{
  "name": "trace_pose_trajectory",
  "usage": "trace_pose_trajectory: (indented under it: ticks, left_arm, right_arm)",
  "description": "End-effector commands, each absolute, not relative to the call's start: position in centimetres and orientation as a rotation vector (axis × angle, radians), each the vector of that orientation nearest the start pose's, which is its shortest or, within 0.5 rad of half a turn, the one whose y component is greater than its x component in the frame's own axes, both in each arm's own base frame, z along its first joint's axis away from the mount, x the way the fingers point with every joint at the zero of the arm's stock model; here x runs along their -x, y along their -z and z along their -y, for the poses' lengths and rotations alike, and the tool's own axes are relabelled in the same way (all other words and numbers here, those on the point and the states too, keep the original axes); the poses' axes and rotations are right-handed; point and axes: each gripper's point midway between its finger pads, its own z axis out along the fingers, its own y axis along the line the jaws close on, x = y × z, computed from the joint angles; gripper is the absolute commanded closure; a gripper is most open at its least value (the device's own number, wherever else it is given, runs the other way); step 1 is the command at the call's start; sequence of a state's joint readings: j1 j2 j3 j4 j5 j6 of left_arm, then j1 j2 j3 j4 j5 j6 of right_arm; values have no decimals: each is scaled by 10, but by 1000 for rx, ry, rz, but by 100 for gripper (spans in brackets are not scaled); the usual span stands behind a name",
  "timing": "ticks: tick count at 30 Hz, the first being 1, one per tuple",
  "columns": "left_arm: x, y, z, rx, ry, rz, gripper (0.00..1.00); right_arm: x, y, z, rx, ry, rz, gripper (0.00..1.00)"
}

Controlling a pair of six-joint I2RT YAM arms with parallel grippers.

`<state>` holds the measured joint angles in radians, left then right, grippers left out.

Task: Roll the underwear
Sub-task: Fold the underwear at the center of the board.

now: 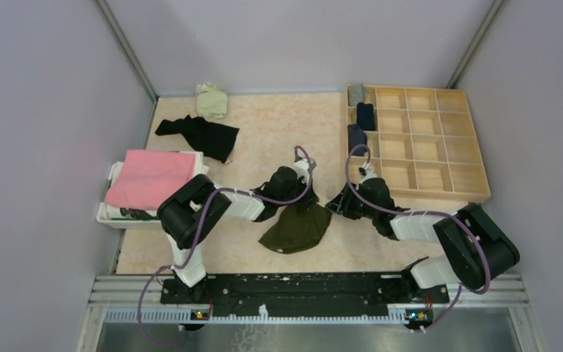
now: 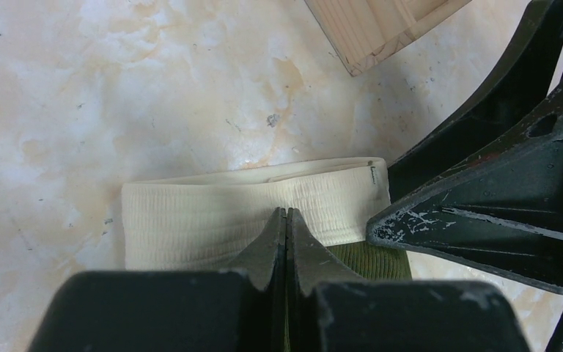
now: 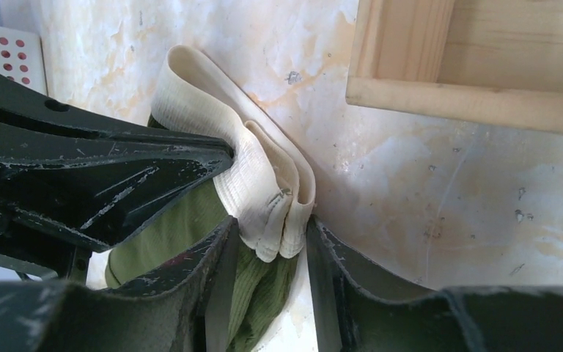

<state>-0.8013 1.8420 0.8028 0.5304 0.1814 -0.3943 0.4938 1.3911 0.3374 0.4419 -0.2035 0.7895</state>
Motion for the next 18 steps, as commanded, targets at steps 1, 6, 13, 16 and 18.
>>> trace_pose_trajectory:
  ticks: [1, 6, 13, 16, 18]
  left_arm:
    - [-285, -20, 357, -553, 858, -2162, 100]
    - [-281, -18, 353, -552, 855, -2172, 100]
    - [-266, -6, 327, -468, 805, -2236, 100]
    - [-256, -2, 313, -397, 793, -2276, 100]
    - [-250, 0, 306, -334, 791, -2300, 100]
  right_arm:
    - [-236, 1, -199, -266, -861, -2424, 64]
    - [-247, 1, -196, -271, -820, -2387, 81]
    - [-263, -8, -197, -137, -753, -2375, 100]
    - [-271, -14, -198, -23, -707, -2387, 100]
    - [-277, -17, -200, 52, -676, -2405, 100]
